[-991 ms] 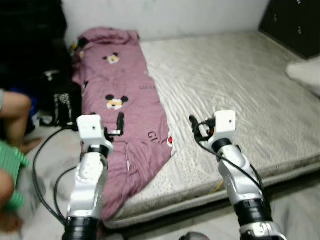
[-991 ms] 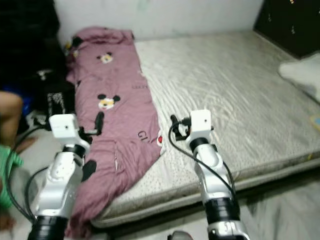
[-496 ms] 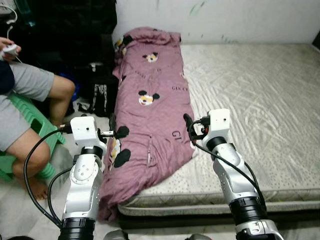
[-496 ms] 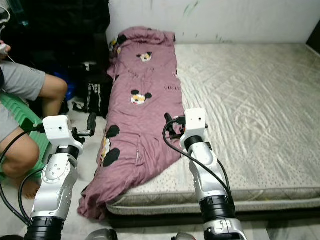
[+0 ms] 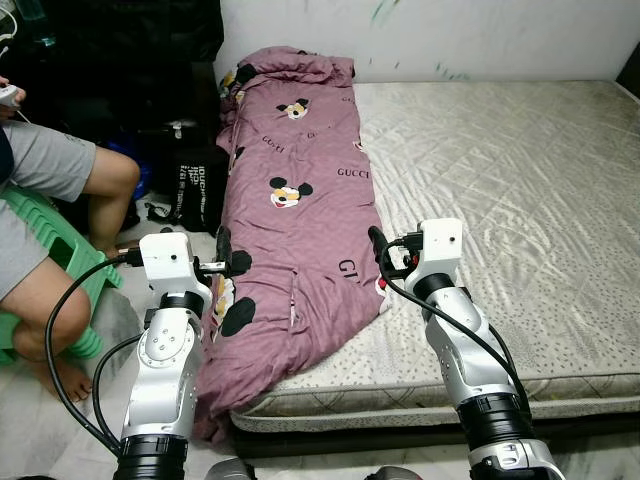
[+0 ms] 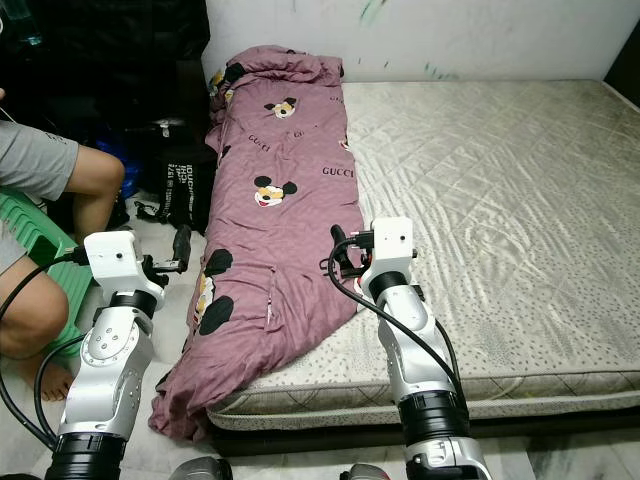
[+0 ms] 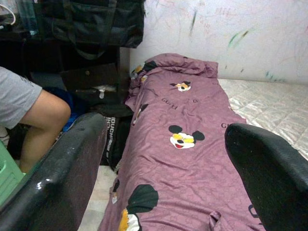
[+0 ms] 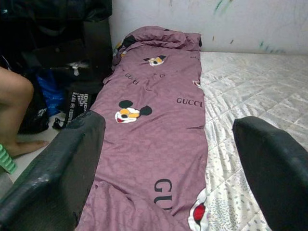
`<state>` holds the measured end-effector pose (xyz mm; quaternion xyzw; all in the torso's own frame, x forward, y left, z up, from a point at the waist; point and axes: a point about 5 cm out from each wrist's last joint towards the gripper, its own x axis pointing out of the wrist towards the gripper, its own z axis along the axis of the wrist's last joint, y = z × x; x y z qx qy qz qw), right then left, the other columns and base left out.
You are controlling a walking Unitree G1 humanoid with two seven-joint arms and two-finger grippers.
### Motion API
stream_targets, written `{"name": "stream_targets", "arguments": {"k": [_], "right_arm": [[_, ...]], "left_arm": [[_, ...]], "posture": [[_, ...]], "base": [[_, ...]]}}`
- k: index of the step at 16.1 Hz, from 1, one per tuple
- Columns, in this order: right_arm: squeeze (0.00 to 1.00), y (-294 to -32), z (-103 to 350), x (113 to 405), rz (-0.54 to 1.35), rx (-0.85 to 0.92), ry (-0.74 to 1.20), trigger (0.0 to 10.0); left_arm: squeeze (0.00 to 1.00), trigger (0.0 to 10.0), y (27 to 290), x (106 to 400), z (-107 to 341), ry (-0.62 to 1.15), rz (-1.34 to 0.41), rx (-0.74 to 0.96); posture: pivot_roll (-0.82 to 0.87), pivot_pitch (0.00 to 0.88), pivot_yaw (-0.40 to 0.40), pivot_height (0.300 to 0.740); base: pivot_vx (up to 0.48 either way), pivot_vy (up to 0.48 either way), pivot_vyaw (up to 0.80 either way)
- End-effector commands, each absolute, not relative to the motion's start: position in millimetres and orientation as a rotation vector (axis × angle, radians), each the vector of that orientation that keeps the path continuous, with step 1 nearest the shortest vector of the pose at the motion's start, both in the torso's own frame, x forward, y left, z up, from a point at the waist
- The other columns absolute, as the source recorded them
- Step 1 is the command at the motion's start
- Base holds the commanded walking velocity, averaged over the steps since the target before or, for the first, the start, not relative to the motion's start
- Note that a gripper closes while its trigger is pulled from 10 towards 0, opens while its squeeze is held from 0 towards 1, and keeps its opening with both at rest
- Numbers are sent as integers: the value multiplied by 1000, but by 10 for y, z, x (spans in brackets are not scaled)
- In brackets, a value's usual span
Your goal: Clean up the room
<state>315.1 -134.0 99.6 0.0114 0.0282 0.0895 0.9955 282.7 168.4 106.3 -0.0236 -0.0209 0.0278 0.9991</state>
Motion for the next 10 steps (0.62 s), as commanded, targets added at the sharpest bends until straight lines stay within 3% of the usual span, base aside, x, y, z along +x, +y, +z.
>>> {"name": "stream_targets", "arguments": {"k": [1,10], "right_arm": [[0,-1344,1009,3161,170,33,51,10000],[0,-1341,1000,3164,178,26,56,10000]], "left_arm": [[0,10000,1695,2824,1075,-42,45,-46],[0,10000,1673,2825,1068,-41,39,-45]], "posture": [[-98,0,-10,703],[-98,0,-14,650]], "base": [[0,0,0],[0,0,0]]}}
